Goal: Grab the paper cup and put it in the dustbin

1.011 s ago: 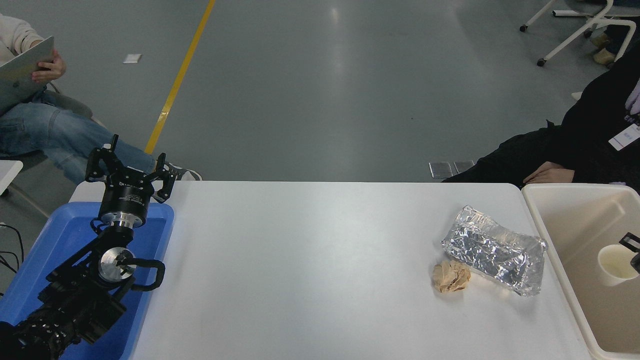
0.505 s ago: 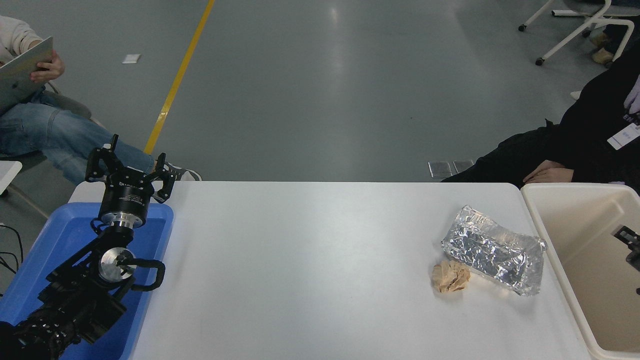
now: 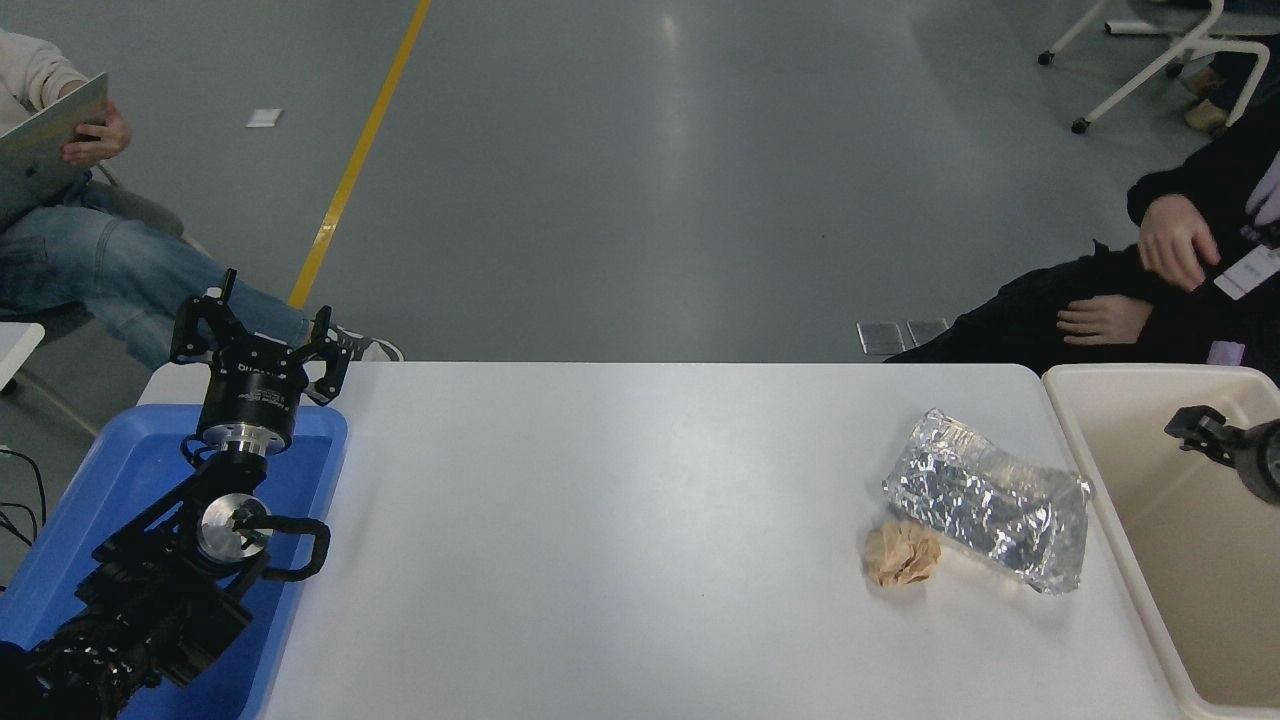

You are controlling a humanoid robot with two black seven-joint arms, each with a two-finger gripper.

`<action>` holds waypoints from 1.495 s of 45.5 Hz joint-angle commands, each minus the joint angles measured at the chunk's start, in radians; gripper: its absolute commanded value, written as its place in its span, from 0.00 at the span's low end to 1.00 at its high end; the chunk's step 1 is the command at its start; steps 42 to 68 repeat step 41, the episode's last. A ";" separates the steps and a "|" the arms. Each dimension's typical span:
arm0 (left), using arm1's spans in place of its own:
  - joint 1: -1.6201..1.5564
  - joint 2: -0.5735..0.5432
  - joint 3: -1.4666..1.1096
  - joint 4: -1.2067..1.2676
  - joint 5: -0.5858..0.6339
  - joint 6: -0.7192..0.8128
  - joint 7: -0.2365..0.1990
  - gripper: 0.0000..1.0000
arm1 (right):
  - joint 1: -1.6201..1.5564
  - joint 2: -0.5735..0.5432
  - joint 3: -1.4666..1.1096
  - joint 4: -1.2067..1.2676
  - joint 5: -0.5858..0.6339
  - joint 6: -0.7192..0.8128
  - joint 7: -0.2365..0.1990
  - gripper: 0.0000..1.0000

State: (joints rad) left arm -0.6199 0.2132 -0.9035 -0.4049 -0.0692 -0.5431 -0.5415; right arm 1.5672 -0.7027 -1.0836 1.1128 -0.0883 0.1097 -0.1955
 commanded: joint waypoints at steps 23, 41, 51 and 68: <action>0.002 0.000 0.002 0.001 -0.001 0.000 0.000 0.99 | 0.672 0.361 -0.134 0.197 0.022 0.676 0.005 1.00; 0.002 0.000 0.002 0.000 0.000 0.000 0.000 0.99 | 0.689 0.376 -0.127 0.194 0.091 0.676 0.005 1.00; 0.002 0.000 0.002 0.000 0.000 0.000 0.000 0.99 | 0.689 0.376 -0.127 0.194 0.091 0.676 0.005 1.00; 0.002 0.000 0.002 0.000 0.000 0.000 0.000 0.99 | 0.689 0.376 -0.127 0.194 0.091 0.676 0.005 1.00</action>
